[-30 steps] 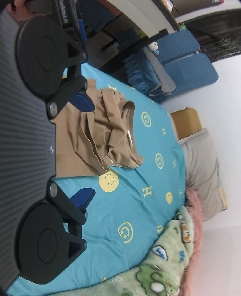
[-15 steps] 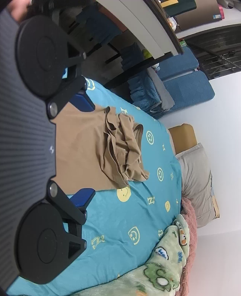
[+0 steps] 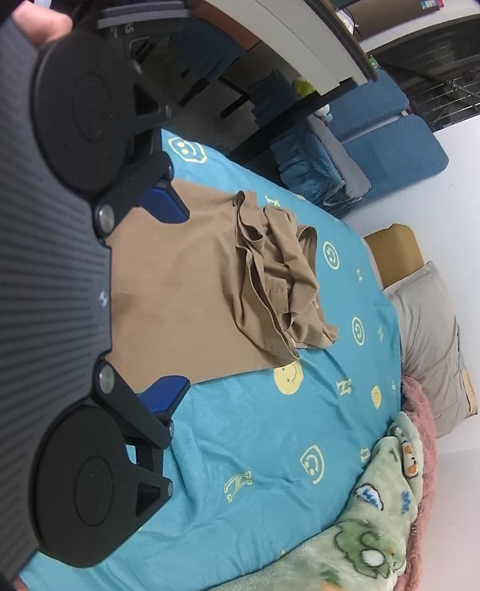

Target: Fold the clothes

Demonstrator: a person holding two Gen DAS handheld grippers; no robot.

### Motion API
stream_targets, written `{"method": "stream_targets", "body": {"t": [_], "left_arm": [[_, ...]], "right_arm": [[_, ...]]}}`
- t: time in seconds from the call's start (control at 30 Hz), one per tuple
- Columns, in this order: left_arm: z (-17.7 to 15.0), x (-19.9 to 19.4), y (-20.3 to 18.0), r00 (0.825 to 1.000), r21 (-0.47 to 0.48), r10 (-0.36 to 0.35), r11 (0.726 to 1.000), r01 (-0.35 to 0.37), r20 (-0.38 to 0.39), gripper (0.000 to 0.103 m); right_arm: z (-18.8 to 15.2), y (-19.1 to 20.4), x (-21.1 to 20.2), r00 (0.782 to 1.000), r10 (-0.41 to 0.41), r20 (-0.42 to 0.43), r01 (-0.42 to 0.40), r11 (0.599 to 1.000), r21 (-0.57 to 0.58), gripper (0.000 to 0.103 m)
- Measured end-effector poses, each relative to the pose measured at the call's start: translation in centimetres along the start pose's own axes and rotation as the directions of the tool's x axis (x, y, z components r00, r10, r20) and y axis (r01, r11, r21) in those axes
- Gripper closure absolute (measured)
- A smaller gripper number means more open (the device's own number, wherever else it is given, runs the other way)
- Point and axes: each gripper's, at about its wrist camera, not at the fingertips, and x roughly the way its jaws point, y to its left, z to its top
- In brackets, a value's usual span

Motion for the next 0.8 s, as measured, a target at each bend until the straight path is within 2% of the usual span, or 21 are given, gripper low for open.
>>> {"method": "stream_targets", "body": {"t": [0.03, 0.1, 0.23, 0.33, 0.4, 0.53, 0.57, 0.67, 0.73, 0.8], "left_arm": [[0.1, 0.0, 0.1, 1.000, -0.011, -0.007, 1.000, 0.007, 0.004, 0.069], [0.2, 0.1, 0.4, 1.000, -0.032, -0.021, 0.999, 0.022, 0.012, 0.089], [0.4, -1.3, 0.9, 0.996, -0.084, -0.049, 0.995, 0.055, 0.073, 0.094], [0.5, -2.4, 1.5, 0.994, -0.126, -0.030, 0.991, 0.043, 0.109, 0.096], [0.6, -2.9, 2.1, 0.993, -0.151, -0.011, 0.988, 0.030, 0.121, 0.100], [0.9, -3.8, 2.9, 0.991, -0.178, -0.006, 0.984, 0.030, 0.133, 0.100], [1.0, -3.9, 2.9, 0.992, -0.180, -0.010, 0.983, 0.034, 0.129, 0.099], [0.9, -4.1, 2.3, 0.994, -0.172, -0.014, 0.984, 0.033, 0.112, 0.083], [0.6, -4.2, 1.8, 0.995, -0.155, -0.005, 0.988, 0.021, 0.103, 0.077], [0.5, -4.2, 1.4, 0.995, -0.141, -0.004, 0.990, 0.018, 0.098, 0.062]], "right_arm": [[0.0, -0.1, 0.1, 1.000, -0.002, -0.002, 0.002, 1.000, 0.002, 0.012], [0.0, -0.2, 0.3, 1.000, -0.006, -0.006, 0.006, 1.000, 0.008, 0.012], [-0.1, -1.1, 0.7, 1.000, -0.012, -0.023, 0.013, 0.998, 0.058, 0.012], [-0.2, -3.3, 0.8, 0.998, 0.017, -0.054, -0.007, 0.981, 0.193, 0.012], [-0.5, -5.5, 0.7, 0.997, 0.056, -0.062, -0.031, 0.937, 0.348, 0.012], [-2.3, -8.6, 1.8, 0.984, 0.146, -0.102, -0.060, 0.811, 0.582, 0.012], [-3.0, -9.0, 2.4, 0.977, 0.179, -0.118, -0.065, 0.773, 0.631, 0.012], [-4.7, -9.4, 4.0, 0.955, 0.261, -0.140, -0.073, 0.666, 0.743, 0.012], [-5.4, -9.4, 4.7, 0.952, 0.272, -0.143, -0.065, 0.634, 0.770, 0.013], [-5.7, -9.4, 5.3, 0.955, 0.263, -0.139, -0.058, 0.623, 0.780, 0.012]]}}
